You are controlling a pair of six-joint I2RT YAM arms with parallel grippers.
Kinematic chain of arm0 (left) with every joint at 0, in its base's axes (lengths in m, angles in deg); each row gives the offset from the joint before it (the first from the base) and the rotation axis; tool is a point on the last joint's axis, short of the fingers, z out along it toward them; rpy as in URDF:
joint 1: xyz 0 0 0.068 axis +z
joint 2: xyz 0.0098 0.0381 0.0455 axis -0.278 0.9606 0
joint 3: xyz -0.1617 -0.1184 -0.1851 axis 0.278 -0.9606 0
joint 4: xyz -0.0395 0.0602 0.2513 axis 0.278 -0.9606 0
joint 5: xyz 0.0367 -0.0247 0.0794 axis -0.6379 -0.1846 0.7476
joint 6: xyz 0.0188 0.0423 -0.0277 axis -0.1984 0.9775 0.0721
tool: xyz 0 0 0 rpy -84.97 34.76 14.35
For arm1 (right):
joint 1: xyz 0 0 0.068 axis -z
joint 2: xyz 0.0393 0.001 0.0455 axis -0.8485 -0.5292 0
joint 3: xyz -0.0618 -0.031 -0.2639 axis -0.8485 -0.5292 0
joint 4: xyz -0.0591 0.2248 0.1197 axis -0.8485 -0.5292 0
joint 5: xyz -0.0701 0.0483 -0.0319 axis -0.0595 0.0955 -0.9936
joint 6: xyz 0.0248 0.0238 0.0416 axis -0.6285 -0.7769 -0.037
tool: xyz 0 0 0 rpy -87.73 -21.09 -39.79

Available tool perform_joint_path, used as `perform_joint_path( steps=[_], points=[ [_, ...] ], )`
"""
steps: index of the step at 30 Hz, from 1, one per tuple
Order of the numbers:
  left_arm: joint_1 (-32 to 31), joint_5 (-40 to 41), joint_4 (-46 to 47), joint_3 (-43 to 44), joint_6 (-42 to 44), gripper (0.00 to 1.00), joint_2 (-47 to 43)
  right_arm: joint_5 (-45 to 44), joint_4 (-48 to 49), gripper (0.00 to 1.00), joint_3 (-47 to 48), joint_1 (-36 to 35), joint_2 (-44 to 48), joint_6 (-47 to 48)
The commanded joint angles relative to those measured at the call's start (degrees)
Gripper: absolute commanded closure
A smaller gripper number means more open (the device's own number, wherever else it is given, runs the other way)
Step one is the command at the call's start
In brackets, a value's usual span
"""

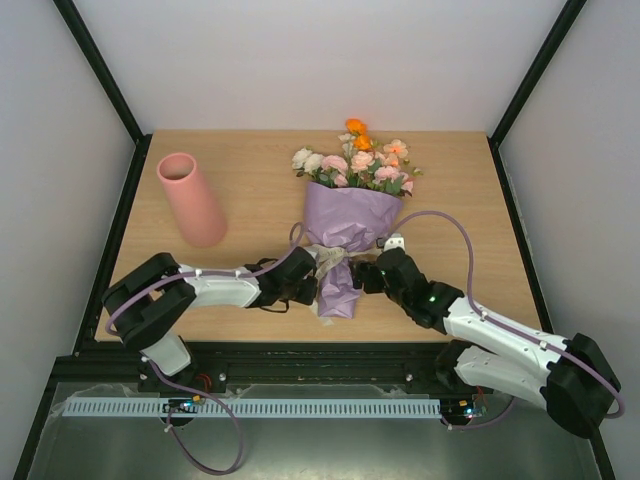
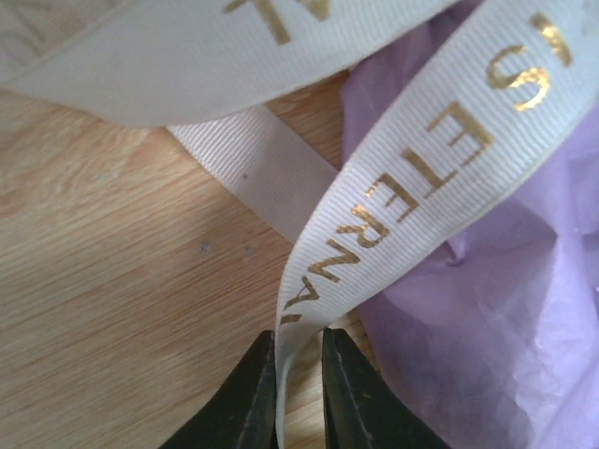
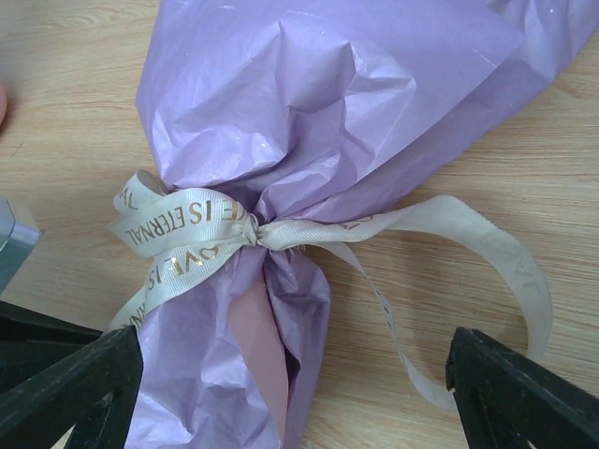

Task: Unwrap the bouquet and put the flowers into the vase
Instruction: Move the fake flower to the center of the board, then untie the ribbon from the wrapping paper.

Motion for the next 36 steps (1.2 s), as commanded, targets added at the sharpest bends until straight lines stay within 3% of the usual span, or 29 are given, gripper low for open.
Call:
perform_joint_path(
  steps=[1, 7, 17, 25, 36],
  points=[
    [-0.27, 1.18, -1.51, 0.38, -0.34, 0.84, -0.75, 0.24, 1.78, 0.13, -1.26, -0.05, 0.4, -1.13],
    [-0.27, 1.89, -2.59, -0.13, -1.19, 0.97, -5.52, -0.43, 2.66, 0.12, -2.74, -0.03, 0.48, 0.07],
    [-0.3, 5.83, -5.09, 0.31, -2.48, 0.98, -15.23, 3.7, 5.54, 0.11, -4.37, -0.03, -0.15, -2.94],
    [-0.27, 6.29, -5.35, 0.33, -4.98, 0.98, -18.3, 9.46, 13.34, 0.13, -5.15, -0.03, -8.92, -5.28],
    [-0.19, 8.15, -9.19, 4.26, -3.45, 0.98, -21.64, 5.45, 15.18, 0.32, -6.27, -0.03, -17.54, -4.16]
  ],
)
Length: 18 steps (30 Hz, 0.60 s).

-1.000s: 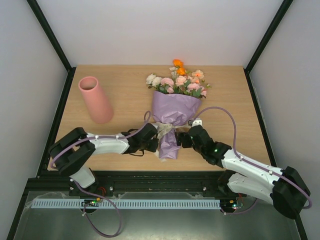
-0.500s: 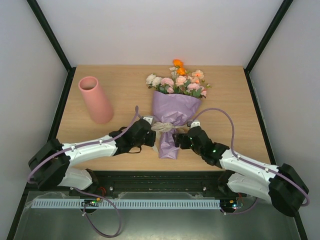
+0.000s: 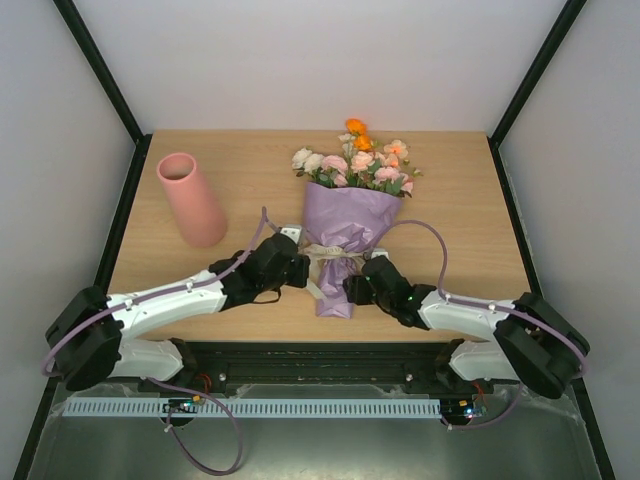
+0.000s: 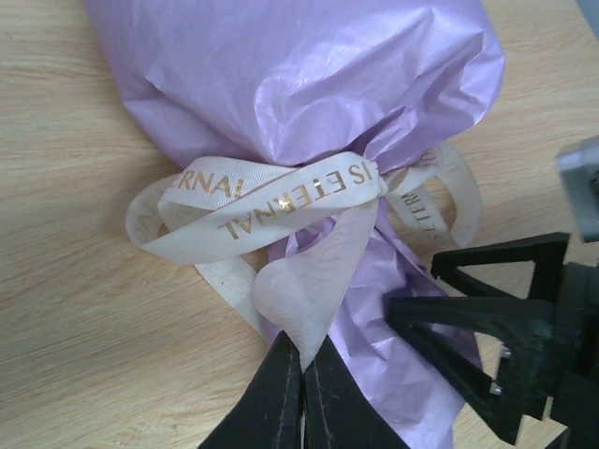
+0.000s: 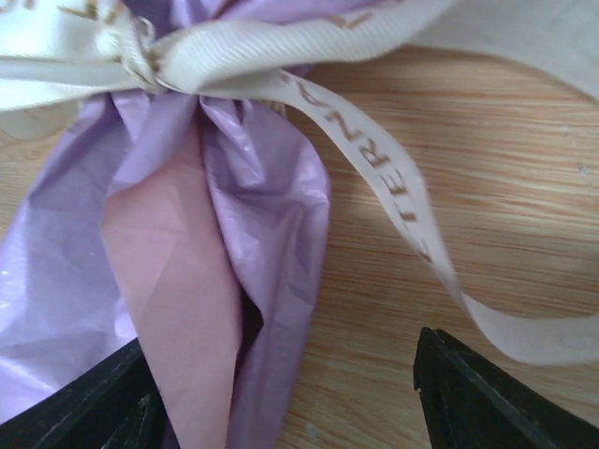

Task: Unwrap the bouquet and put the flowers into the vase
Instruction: Untie the ribbon from the wrapping paper.

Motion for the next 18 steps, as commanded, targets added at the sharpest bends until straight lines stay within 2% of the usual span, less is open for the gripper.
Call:
perform_joint_path(
  steps=[1, 8, 18],
  points=[
    [-0.09, 2.53, -2.34, 2.91, 0.79, 0.98, -3.1, -2.8, 2.44, 0.34, -1.34, -0.03, -2.12, -0.26],
    [1.45, 1.79, -4.13, 5.11, 2.96, 0.98, -5.35, -3.74, 3.23, 0.41, -2.13, -0.02, -4.64, -1.57],
    [4.01, 4.35, -8.23, 8.43, 5.55, 0.98, -11.34, -5.07, 2.64, 0.41, -2.03, -0.02, -4.85, -2.55]
  ],
)
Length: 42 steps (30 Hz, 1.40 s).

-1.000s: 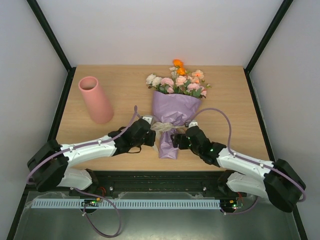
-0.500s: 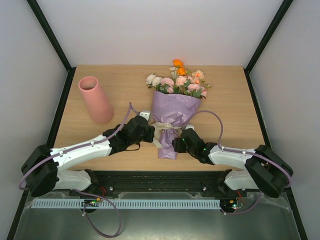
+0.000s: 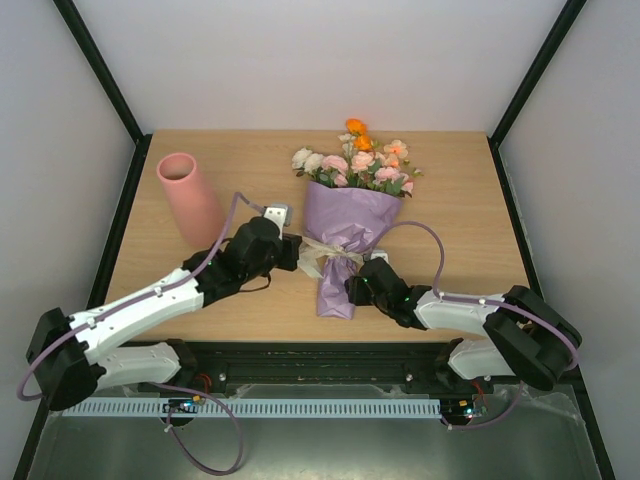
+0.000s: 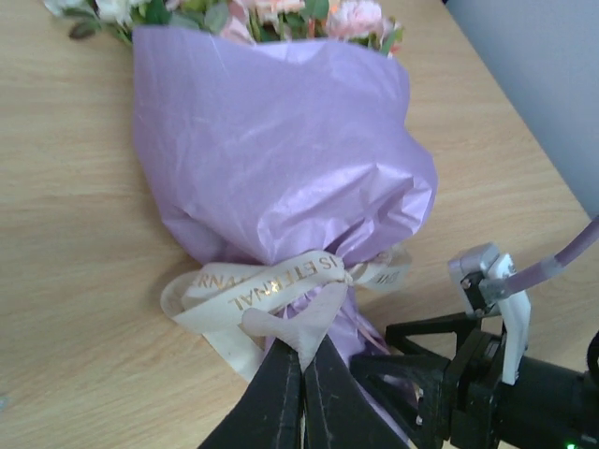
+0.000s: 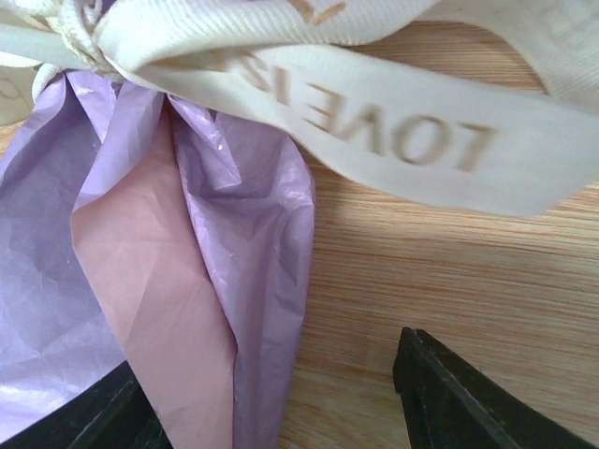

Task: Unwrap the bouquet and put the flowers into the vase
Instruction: Untie the ribbon from the wrapping paper.

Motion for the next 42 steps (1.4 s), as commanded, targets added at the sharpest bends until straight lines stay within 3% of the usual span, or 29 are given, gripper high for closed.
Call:
perform_joint_path(
  steps=[1, 24, 42],
  points=[
    [0.67, 3.51, -2.71, 2.87, 2.04, 0.98, -3.96, -3.34, -1.08, 0.41, -1.18, 0.01, -0.81, -1.63],
    [0.82, 21.06, -19.84, 14.04, 6.61, 0.98, -15.32, -5.61, -2.09, 0.4, -1.24, -0.04, 0.18, -3.19],
    [0.78, 36.93, -35.98, 25.01, 6.11, 0.98, -16.41, -6.93, -3.24, 0.4, -0.11, -0.06, -1.47, -3.88]
  ],
)
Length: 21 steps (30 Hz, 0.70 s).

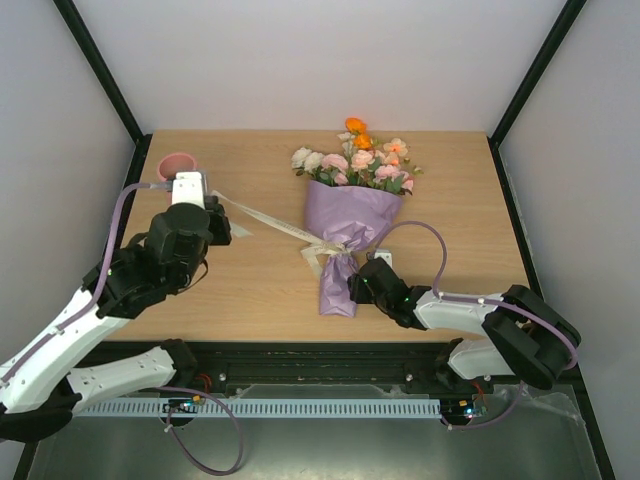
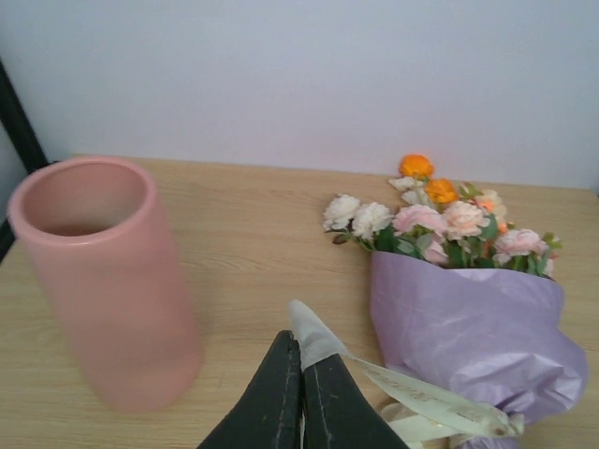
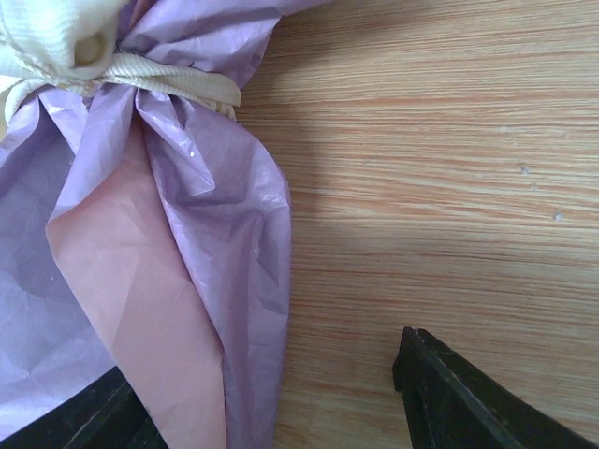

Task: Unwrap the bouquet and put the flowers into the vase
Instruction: Untie the ribbon from the wrapping paper.

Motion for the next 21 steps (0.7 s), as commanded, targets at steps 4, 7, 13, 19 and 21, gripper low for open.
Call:
perform_joint_path(
  steps=[4, 7, 13, 19, 21],
  points=[
    [0.27, 8.15, -7.63, 3.29, -1.53, 0.98, -1.85, -3.38, -3.52, 0.4, 0.08, -0.02, -1.24, -1.36],
    [0.26, 10.69, -9.84, 4.25, -2.3, 0.98, -1.45, -3.46, -3.44, 0.4, 0.2, -0.03, -1.54, -1.53],
    [0.32, 13.88, -12.38, 7.92, -1.91, 0.98, -1.85, -3.55, -3.52, 0.4, -0.01, -0.01, -1.97, -2.07],
    [0.29, 14.84, -14.78, 8.82, -3.38, 0.98, -2.51, -3.85, -4.21, 0.4, -0.13, 0.02, -0.3, -2.29],
    [0.25, 17.33, -15.86, 8.01, -4.28, 0.98, -3.0, -4.47, -4.23, 0.4, -0.35, 0.03, 0.37, -2.37]
  ],
)
